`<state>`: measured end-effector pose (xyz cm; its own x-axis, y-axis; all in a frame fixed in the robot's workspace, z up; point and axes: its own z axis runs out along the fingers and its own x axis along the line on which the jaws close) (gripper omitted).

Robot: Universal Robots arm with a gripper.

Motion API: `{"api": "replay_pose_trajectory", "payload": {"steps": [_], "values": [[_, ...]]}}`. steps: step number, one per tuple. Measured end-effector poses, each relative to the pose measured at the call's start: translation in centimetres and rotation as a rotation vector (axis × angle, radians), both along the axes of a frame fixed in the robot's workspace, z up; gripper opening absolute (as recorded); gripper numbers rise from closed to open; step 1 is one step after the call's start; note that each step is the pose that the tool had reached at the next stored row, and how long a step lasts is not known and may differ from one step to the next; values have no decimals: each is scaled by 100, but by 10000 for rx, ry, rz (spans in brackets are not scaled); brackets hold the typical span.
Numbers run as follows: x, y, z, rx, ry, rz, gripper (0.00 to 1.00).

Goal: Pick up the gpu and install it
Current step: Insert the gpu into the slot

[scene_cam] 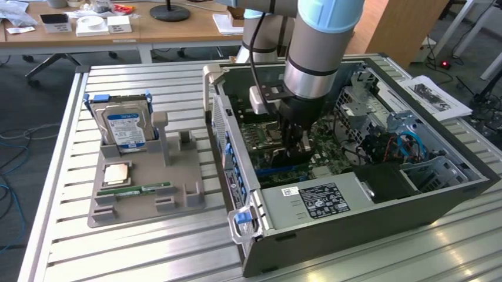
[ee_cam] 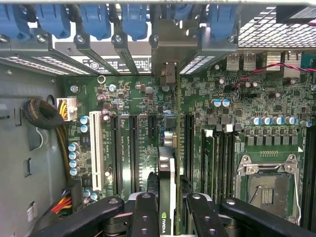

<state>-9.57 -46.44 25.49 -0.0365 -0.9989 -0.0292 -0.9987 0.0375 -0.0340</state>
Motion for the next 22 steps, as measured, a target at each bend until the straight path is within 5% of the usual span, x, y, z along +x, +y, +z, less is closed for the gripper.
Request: {"api": "replay_pose_trajectory", "payload": {"steps": [22], "values": [[0,0,-15,6,0,-5,27]]}}
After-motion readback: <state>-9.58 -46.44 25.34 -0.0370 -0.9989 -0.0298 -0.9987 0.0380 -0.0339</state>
